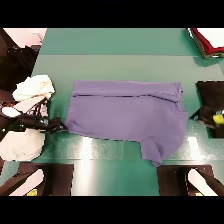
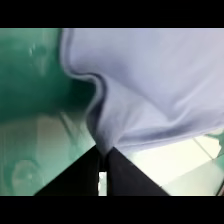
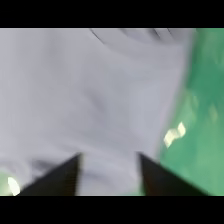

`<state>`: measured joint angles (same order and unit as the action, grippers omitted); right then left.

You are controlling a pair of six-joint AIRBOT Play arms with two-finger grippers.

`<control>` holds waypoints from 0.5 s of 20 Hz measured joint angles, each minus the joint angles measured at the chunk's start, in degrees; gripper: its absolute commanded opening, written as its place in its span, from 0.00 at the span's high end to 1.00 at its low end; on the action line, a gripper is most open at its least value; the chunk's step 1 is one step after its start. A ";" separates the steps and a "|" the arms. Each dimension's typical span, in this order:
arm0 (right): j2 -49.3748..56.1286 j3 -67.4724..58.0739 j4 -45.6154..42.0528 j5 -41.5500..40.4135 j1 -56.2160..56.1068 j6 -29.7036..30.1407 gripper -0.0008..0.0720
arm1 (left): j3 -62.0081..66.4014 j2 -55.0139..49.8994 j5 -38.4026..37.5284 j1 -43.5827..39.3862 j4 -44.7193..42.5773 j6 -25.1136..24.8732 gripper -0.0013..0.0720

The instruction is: Fold the shirts.

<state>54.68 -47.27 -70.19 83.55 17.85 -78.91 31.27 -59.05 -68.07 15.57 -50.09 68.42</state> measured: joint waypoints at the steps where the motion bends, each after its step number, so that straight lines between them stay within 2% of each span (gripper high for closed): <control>1: -1.25 2.91 -1.44 1.57 0.63 -1.07 0.29 | 0.90 0.33 -0.04 0.00 0.28 -0.02 0.95; 6: -5.88 15.08 -4.15 5.66 0.04 -5.68 0.30 | 2.75 0.96 0.13 -0.15 1.51 -0.09 0.95; 7: -6.51 16.98 -3.80 5.77 -0.92 -6.43 0.36 | 2.89 1.03 0.13 -0.15 1.70 -0.09 0.95; 10: -7.17 20.94 -2.27 5.09 -4.46 -8.68 0.38 | 3.13 1.09 0.11 -0.24 2.01 -0.09 0.95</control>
<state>47.51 -26.33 -72.47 88.64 13.39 -87.59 34.39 -57.95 -67.96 15.33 -48.07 68.34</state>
